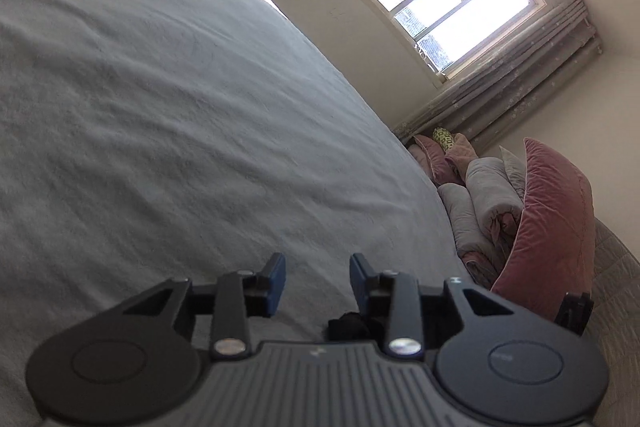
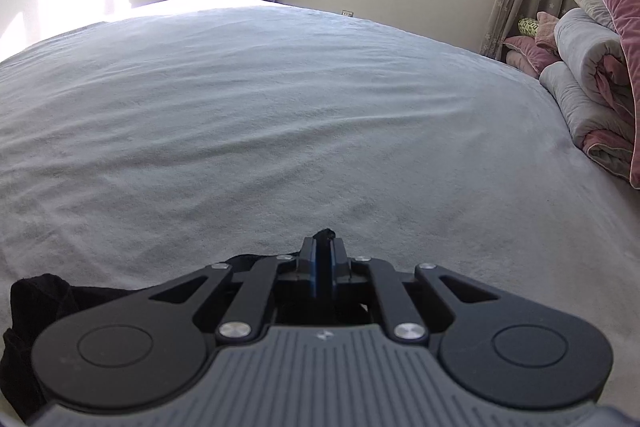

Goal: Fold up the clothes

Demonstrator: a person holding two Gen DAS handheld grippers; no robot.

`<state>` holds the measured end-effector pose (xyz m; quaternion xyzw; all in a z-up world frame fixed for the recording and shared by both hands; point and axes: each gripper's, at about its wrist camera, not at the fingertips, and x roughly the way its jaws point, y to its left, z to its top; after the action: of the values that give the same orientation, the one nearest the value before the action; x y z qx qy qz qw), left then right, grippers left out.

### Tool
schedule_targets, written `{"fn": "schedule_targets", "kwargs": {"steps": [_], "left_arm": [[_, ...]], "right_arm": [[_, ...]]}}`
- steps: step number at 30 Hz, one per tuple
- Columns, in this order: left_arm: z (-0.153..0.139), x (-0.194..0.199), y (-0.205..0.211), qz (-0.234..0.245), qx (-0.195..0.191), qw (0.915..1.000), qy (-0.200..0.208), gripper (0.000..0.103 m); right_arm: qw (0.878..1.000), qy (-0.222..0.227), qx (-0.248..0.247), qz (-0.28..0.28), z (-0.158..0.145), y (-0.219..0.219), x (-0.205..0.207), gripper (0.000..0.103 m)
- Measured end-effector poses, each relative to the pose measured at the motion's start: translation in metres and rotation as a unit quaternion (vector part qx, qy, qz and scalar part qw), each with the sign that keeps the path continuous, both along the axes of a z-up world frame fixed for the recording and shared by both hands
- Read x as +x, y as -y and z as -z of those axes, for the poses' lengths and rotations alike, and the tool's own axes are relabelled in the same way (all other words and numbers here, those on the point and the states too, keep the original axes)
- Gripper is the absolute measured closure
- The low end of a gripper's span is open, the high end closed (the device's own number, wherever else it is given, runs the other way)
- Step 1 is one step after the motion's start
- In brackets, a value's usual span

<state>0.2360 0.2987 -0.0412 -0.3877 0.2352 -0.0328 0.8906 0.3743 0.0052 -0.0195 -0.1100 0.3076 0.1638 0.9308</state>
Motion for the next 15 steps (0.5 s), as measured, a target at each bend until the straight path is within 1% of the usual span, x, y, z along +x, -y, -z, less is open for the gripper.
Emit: {"fn": "schedule_targets", "kwargs": {"steps": [1,2,4,6,7,8,9,10,12,13,14,15], "left_arm": [[0.0,0.003,0.008,0.01,0.008,0.9999,0.002,0.057],[-0.001,0.006,0.017,0.024,0.026,0.9994,0.0,0.056],[-0.001,0.01,0.029,0.046,0.066,0.9967,-0.006,0.056],[0.0,0.013,0.035,0.056,0.098,0.9935,-0.014,0.056],[0.001,0.015,0.037,0.059,0.114,0.9916,-0.019,0.059],[0.002,0.016,0.039,0.063,0.131,0.9892,-0.023,0.066],[0.003,0.02,0.045,0.074,0.153,0.9849,-0.03,0.07],[0.005,0.021,0.051,0.087,0.172,0.9806,-0.034,0.073],[0.005,0.02,0.062,0.102,0.207,0.9726,-0.031,0.074],[0.005,0.021,0.067,0.107,0.22,0.9692,-0.03,0.093],[0.006,0.02,0.07,0.103,0.23,0.9673,-0.031,0.102],[0.007,0.02,0.072,0.097,0.241,0.965,-0.032,0.102]], "right_arm": [[1.0,-0.003,0.006,0.002,0.0,0.004,0.0,0.095],[1.0,-0.006,0.01,0.004,0.0,0.007,-0.001,0.095],[1.0,-0.009,0.015,0.005,0.001,0.01,-0.004,0.095],[1.0,-0.012,0.019,0.003,0.002,0.012,-0.005,0.094],[1.0,-0.014,0.021,0.001,0.002,0.013,-0.005,0.094],[1.0,-0.016,0.023,-0.001,0.003,0.013,-0.006,0.094],[1.0,-0.017,0.024,-0.003,0.003,0.013,-0.006,0.094],[1.0,-0.019,0.024,-0.004,0.004,0.013,-0.006,0.094],[1.0,-0.02,0.023,-0.005,0.007,0.012,-0.006,0.094],[1.0,-0.021,0.022,-0.006,0.008,0.011,-0.006,0.094],[1.0,-0.021,0.022,-0.006,0.01,0.011,-0.006,0.094],[1.0,-0.02,0.021,-0.006,0.01,0.01,-0.006,0.094]]}}
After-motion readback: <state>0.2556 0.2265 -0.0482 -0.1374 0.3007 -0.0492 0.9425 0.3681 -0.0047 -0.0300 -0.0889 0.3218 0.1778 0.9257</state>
